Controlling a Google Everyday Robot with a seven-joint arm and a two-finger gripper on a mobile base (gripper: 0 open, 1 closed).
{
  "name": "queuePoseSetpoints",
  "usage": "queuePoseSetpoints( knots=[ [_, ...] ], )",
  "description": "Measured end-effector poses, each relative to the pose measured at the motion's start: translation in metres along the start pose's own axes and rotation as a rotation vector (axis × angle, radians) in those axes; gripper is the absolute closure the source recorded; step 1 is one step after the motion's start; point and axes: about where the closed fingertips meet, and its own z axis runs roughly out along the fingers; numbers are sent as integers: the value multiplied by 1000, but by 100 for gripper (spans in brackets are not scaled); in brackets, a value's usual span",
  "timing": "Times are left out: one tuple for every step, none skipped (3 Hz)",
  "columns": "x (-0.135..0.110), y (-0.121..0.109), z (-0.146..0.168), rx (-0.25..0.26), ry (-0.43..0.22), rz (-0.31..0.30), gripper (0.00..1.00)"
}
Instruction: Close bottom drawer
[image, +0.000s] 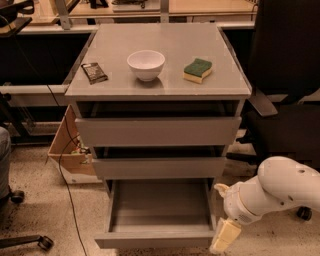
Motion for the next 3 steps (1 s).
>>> queuePoseSetpoints(
  knots=[
    [6,-6,27,-4,-43,34,0],
    [15,-22,72,-9,-97,59,0],
    [25,-38,128,-14,-150,87,0]
  ],
)
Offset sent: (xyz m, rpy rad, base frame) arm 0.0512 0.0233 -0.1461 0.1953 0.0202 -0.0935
